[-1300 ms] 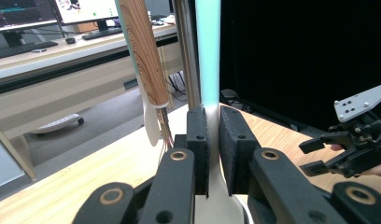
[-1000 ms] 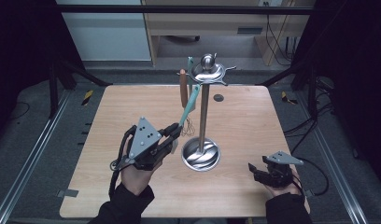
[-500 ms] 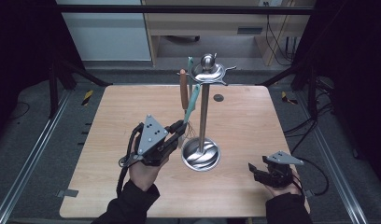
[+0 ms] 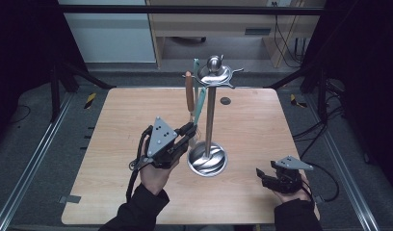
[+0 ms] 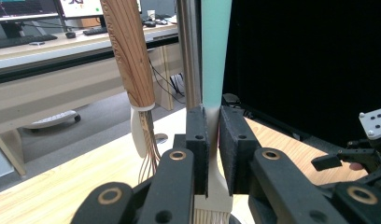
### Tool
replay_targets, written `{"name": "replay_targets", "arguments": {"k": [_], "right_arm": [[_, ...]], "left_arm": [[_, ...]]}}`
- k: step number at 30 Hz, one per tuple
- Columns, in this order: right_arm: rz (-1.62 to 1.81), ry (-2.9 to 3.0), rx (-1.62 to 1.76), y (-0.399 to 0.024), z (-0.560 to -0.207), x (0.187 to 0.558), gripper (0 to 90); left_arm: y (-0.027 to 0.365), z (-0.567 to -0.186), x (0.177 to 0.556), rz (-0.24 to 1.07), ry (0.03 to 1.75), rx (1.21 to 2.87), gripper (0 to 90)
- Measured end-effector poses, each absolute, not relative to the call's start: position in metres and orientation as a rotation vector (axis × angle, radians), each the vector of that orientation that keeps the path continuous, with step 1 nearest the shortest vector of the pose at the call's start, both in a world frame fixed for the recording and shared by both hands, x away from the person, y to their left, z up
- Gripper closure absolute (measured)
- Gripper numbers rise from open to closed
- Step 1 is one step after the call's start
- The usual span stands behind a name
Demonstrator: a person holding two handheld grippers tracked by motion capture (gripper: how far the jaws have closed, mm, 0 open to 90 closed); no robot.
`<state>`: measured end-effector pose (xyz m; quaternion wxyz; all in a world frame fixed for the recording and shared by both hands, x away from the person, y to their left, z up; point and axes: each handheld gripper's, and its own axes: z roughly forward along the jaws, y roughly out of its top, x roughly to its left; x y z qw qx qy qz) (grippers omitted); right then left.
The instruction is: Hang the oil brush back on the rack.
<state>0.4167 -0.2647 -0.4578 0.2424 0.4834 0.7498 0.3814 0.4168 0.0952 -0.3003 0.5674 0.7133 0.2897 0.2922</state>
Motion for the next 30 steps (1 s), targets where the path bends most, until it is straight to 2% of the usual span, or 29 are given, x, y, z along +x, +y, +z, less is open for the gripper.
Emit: {"name": "replay_targets", "arguments": {"k": [11, 22, 30], "right_arm": [[1.043, 2.049, 1.319, -0.265, -0.458, 0.417, 35.3], [1.041, 2.048, 1.323, -0.264, -0.458, 0.416, 35.3], [1.04, 2.043, 1.324, -0.264, -0.458, 0.416, 34.8]], "left_arm": [[0.097, -0.305, 0.422, 0.658, 0.693, 1.691, 75.5], [0.12, -0.329, 0.421, 0.602, 0.71, 1.785, 57.8], [0.148, -0.356, 0.418, 0.572, 0.758, 1.854, 49.3]]}}
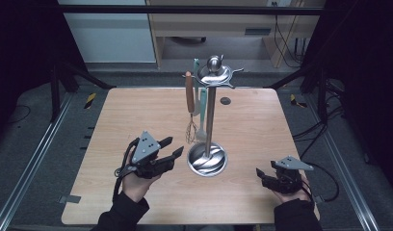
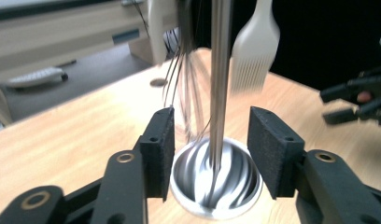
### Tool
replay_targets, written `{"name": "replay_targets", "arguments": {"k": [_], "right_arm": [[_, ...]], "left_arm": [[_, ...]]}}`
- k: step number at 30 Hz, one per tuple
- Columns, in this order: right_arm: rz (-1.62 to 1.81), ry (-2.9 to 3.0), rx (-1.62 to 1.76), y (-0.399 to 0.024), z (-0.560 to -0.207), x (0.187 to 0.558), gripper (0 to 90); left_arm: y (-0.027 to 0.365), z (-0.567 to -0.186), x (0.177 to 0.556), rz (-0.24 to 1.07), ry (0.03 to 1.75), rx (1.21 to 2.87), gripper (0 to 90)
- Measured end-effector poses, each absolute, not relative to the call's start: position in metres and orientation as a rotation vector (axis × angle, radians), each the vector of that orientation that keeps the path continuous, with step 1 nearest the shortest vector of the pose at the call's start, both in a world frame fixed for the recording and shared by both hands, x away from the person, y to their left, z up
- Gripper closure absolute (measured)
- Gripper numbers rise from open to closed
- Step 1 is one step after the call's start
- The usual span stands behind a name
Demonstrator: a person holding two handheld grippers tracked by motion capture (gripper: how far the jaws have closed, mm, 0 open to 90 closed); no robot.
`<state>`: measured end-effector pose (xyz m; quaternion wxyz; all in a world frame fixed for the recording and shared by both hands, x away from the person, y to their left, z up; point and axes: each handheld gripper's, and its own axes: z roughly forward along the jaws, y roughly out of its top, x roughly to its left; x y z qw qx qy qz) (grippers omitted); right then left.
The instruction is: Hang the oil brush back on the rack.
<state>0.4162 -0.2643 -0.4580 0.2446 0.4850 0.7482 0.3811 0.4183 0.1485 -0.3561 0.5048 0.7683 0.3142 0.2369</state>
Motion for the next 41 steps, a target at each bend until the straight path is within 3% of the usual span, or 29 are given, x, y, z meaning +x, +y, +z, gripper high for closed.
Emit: {"name": "replay_targets", "arguments": {"k": [7, 24, 33, 41], "right_arm": [[1.039, 2.04, 1.328, -0.263, -0.459, 0.416, 31.6], [1.013, 2.036, 1.331, -0.266, -0.463, 0.419, 24.7], [0.982, 2.036, 1.362, -0.271, -0.467, 0.422, 22.5], [0.961, 2.036, 1.392, -0.276, -0.469, 0.426, 21.6]], "left_arm": [[0.172, -0.387, 0.418, 0.58, 0.826, 1.938, 43.9], [0.237, -0.439, 0.421, 0.568, 1.013, 1.945, 36.7], [0.285, -0.453, 0.419, 0.591, 1.127, 1.917, 36.8], [0.3, -0.466, 0.433, 0.602, 1.19, 1.915, 36.7]]}}
